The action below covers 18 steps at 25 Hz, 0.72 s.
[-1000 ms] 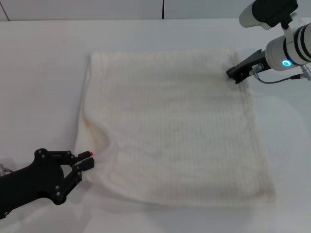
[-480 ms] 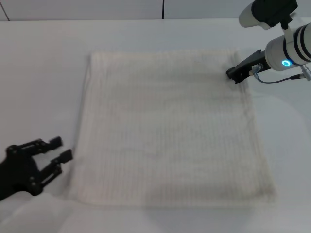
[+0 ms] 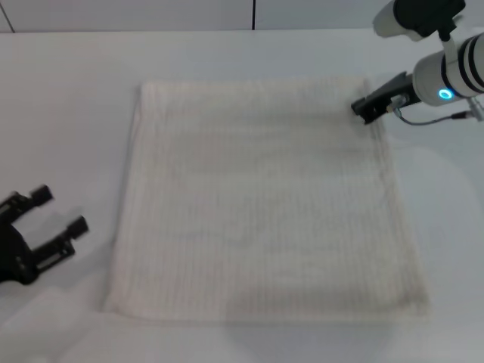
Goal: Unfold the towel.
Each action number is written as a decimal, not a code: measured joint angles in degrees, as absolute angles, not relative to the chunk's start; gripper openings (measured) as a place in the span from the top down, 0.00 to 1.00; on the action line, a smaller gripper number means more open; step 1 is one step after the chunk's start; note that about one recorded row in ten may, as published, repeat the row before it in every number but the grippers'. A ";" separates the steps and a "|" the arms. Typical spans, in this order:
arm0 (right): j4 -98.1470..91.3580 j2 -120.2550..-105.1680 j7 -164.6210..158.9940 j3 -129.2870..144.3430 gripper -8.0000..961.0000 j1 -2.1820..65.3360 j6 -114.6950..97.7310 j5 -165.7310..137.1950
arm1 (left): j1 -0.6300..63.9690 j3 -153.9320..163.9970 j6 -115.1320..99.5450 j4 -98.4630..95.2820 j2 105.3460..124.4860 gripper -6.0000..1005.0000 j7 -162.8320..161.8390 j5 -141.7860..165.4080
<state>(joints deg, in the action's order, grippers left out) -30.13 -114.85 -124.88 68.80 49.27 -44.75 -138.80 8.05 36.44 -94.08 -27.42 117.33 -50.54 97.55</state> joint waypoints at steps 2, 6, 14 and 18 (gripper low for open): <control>-35.03 -116.30 -124.49 68.29 0.99 46.31 -42.91 -137.73 | 8.57 27.69 -94.21 -24.72 118.04 0.32 -47.65 97.33; -46.46 -119.31 -117.56 69.92 0.99 37.92 -36.47 -127.86 | 9.38 18.42 -94.53 -18.27 118.07 0.23 -41.49 95.61; -41.33 -118.95 -65.59 70.41 0.99 31.50 -41.94 -61.54 | 9.05 4.18 -96.13 -6.95 118.24 0.21 -27.19 92.14; -31.42 -118.85 -46.69 68.63 0.99 32.13 -55.25 -40.26 | 9.02 3.72 -96.15 -6.75 118.28 0.21 -27.02 92.14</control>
<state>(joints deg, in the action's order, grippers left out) -31.42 -118.85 -46.69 68.63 32.13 -55.25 -40.26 9.02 3.72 -96.15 -6.75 118.28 -27.02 92.14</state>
